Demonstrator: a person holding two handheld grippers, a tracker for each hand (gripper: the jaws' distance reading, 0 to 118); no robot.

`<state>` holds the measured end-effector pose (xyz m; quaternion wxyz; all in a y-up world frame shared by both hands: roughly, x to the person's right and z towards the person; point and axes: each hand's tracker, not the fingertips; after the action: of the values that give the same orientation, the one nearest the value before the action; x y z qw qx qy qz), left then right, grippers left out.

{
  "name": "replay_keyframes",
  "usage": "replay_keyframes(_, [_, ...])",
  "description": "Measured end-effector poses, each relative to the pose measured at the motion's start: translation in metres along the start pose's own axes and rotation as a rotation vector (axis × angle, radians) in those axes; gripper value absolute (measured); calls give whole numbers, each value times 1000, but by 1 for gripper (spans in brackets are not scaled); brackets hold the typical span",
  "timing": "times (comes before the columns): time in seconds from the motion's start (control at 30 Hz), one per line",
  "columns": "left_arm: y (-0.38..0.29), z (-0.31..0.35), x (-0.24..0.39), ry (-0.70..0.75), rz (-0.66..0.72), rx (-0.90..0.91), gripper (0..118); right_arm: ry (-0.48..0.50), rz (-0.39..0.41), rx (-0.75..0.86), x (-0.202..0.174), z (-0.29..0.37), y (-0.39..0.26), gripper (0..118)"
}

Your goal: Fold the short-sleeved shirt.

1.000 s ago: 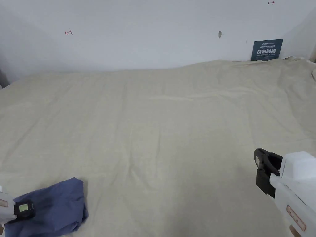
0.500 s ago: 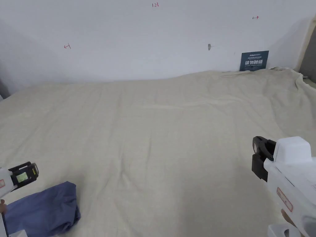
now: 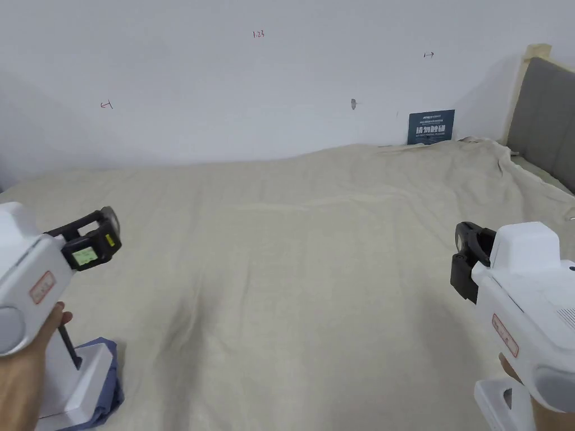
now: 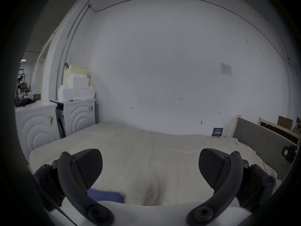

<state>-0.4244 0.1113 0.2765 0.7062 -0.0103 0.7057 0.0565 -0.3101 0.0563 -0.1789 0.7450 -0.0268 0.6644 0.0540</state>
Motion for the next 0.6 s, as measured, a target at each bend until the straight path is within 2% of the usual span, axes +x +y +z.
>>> replay_keyframes(0.1, [-9,7,28,-29,-55,66,101,-14,0,11,4,4,2,0])
replay_keyframes(0.23, [-29,12,57,-50,-107,116,59,-28,-3,23,7,5,2,0])
replay_keyframes(0.3, [-38,15,69,-52,-154,141,56,-31,-3,29,8,7,2,0])
replay_keyframes(0.33, [-42,15,74,-60,-152,142,40,-32,-2,32,8,7,2,0])
replay_keyframes(0.37, [-44,15,77,-88,-151,136,30,-32,-2,34,7,8,3,0])
replay_keyframes(0.4, [-46,14,78,-133,-137,110,24,-33,-1,37,5,11,5,0])
replay_keyframes(0.5, [-54,14,88,-138,-133,90,2,-40,1,47,4,13,5,0])
replay_keyframes(0.6, [-62,22,93,-142,-139,119,0,-40,-5,54,2,15,6,0])
